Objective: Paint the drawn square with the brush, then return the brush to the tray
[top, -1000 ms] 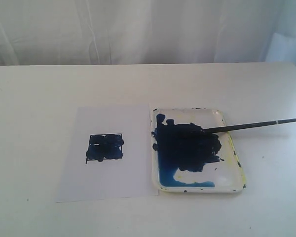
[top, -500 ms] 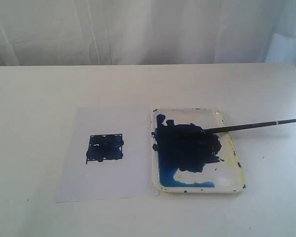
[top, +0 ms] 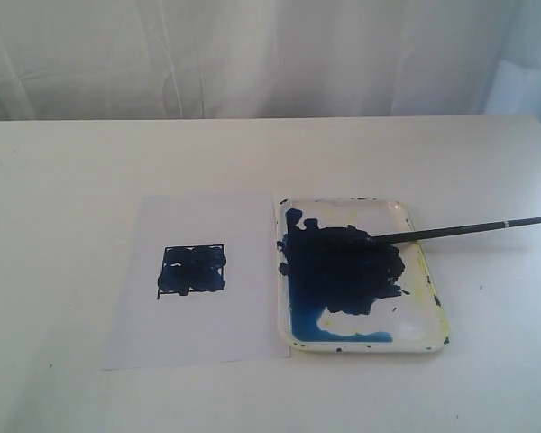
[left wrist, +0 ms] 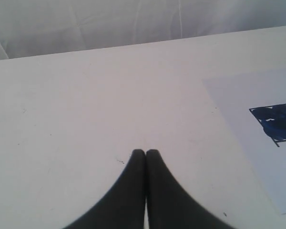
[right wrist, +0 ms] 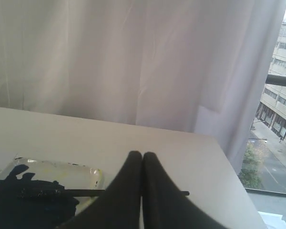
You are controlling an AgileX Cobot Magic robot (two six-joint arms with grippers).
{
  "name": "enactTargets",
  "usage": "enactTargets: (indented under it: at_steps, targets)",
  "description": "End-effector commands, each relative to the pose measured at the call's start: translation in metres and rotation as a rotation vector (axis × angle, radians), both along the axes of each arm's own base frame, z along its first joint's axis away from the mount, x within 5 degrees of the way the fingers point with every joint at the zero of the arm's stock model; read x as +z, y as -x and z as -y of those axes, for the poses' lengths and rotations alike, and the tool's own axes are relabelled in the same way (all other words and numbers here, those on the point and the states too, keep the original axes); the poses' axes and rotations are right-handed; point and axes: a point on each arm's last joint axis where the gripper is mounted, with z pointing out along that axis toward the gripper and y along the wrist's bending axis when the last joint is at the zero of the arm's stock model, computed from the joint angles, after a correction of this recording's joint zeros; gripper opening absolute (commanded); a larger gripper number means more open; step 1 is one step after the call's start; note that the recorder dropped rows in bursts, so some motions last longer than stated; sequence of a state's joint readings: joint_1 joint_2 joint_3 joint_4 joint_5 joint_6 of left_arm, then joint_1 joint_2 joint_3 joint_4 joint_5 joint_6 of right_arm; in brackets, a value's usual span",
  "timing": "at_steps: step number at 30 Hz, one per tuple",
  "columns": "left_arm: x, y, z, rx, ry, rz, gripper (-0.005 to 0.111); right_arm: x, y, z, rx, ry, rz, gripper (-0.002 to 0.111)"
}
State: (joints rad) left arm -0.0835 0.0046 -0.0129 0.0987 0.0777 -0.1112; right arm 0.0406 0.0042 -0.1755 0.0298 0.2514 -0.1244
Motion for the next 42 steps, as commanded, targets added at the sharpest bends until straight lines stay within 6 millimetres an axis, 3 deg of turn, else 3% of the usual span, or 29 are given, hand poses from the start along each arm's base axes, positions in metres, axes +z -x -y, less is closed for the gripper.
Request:
enactTargets:
  at_steps: [1, 4, 8, 42]
  targets:
    - [-0.001, -0.001, 0.000, 0.000, 0.014, 0.024, 0.000, -0.027, -0.007, 0.000, -0.006, 0.018, -0.006, 0.000]
    - [-0.002, 0.000, 0.000, 0.003, 0.031, 0.017, 0.000, -0.046, -0.011, 0.000, -0.007, 0.019, -0.032, 0.000]
    - [-0.002, 0.000, 0.000, 0.008, 0.063, 0.009, 0.000, -0.050, -0.011, 0.000, -0.005, 0.019, -0.080, 0.000]
    - [-0.002, 0.000, 0.000, 0.008, 0.060, 0.011, 0.000, -0.055, -0.010, 0.000, -0.003, 0.013, -0.136, 0.000]
